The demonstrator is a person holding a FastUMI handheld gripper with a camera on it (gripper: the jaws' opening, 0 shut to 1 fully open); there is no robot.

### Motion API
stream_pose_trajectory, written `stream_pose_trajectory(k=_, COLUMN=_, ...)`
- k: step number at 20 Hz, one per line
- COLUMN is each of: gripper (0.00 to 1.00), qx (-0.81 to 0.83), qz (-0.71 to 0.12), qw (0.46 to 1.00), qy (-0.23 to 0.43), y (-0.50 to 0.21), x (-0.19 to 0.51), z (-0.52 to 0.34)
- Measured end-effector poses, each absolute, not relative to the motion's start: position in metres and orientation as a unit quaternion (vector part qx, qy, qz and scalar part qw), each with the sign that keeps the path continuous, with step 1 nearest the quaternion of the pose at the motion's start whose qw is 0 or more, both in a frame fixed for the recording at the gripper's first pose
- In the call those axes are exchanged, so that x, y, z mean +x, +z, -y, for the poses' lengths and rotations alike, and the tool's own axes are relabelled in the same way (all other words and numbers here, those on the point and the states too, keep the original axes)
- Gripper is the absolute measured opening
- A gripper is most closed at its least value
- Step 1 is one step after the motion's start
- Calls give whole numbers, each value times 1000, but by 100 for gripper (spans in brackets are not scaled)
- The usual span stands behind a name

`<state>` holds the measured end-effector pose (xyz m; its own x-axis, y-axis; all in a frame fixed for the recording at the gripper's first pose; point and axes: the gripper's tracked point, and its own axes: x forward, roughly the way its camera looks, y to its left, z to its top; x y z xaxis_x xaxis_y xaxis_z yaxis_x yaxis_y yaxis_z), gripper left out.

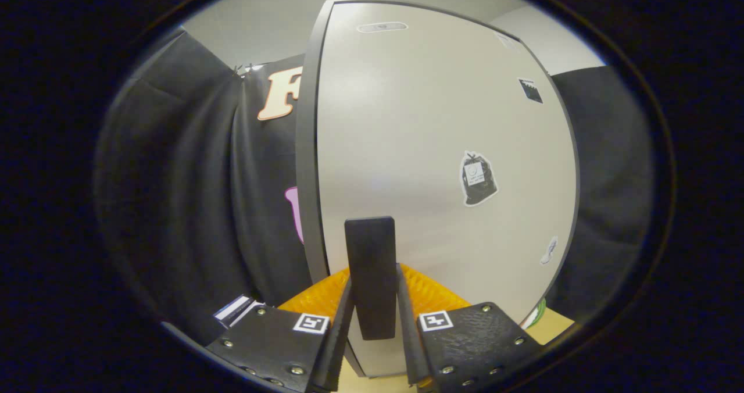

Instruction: Open the shoe cabinet door, grab the shoes and put them into the shoe cabinet, then close the shoe cabinet door.

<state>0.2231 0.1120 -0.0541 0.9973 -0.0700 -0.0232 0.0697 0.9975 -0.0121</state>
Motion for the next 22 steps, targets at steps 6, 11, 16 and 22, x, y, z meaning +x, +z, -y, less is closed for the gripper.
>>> stream_pose_trajectory(k=6, gripper=35, qx=13, qz=-13, qw=999, qy=-34, y=-58, x=223, z=-112)
stream_pose_trajectory(k=11, gripper=35, qx=-21, qz=-8, qw=999, qy=-45, y=-55, x=215, z=-109)
stream_pose_trajectory(k=16, gripper=35, qx=-6, qz=-21, qw=999, qy=-28, y=-57, x=185, z=-100)
stream_pose_trajectory(k=22, gripper=36, qx=5, qz=-27, qw=1000, qy=0, y=-55, x=142, z=-85)
